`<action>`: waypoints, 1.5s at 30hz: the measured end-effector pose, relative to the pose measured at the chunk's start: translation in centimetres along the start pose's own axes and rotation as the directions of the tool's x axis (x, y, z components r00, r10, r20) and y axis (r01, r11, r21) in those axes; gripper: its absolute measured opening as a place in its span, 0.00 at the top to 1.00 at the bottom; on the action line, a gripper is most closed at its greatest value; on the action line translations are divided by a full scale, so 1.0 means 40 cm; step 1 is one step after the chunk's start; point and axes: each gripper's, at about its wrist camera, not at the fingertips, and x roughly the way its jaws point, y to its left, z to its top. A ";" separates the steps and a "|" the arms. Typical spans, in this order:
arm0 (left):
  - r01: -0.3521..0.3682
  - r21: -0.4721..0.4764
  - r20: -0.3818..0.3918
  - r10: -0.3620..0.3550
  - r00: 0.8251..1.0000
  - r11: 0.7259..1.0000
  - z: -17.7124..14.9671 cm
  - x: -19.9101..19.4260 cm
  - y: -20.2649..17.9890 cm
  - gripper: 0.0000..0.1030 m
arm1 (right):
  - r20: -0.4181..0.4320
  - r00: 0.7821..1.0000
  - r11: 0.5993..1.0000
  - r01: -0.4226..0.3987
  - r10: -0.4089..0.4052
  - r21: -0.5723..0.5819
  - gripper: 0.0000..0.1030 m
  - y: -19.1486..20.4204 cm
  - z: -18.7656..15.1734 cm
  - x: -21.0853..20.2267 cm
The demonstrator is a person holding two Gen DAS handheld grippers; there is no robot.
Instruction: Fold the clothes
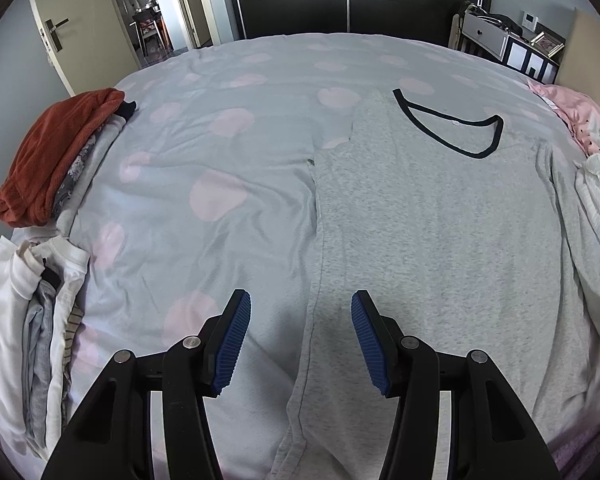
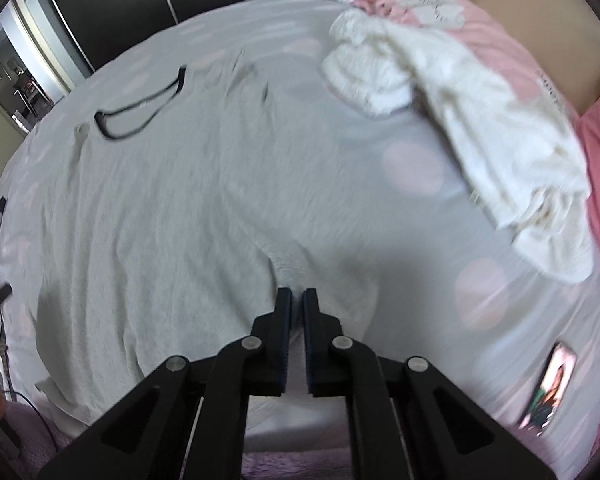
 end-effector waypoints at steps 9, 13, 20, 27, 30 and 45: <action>0.013 -0.006 -0.030 -0.013 0.999 1.000 0.021 0.040 -0.001 0.47 | 0.098 0.988 0.993 0.118 -0.115 -0.019 0.94 -0.101 0.271 -0.155; 0.001 -0.030 -0.054 -0.002 0.999 1.000 0.046 0.080 0.012 0.47 | 0.155 0.964 0.975 0.222 -0.218 -0.009 0.94 -0.169 0.415 -0.208; -0.001 -0.063 -0.090 -0.004 0.996 0.998 0.078 0.129 0.026 0.47 | 0.127 0.911 0.918 0.379 -0.392 0.113 0.94 -0.394 0.627 -0.162; -0.011 -0.049 -0.098 0.006 0.995 0.999 0.102 0.156 0.012 0.47 | -0.012 0.924 0.903 0.376 -0.382 0.207 0.94 -0.556 0.681 0.043; -0.024 -0.042 -0.099 0.019 0.995 0.999 0.107 0.168 0.008 0.47 | -0.038 0.927 0.905 0.371 -0.372 0.207 0.94 -0.581 0.661 0.101; 0.050 -0.184 -0.191 -0.085 0.978 0.982 0.065 0.165 0.099 0.47 | 0.215 0.945 0.965 0.218 -0.247 0.147 0.67 -0.273 0.420 -0.066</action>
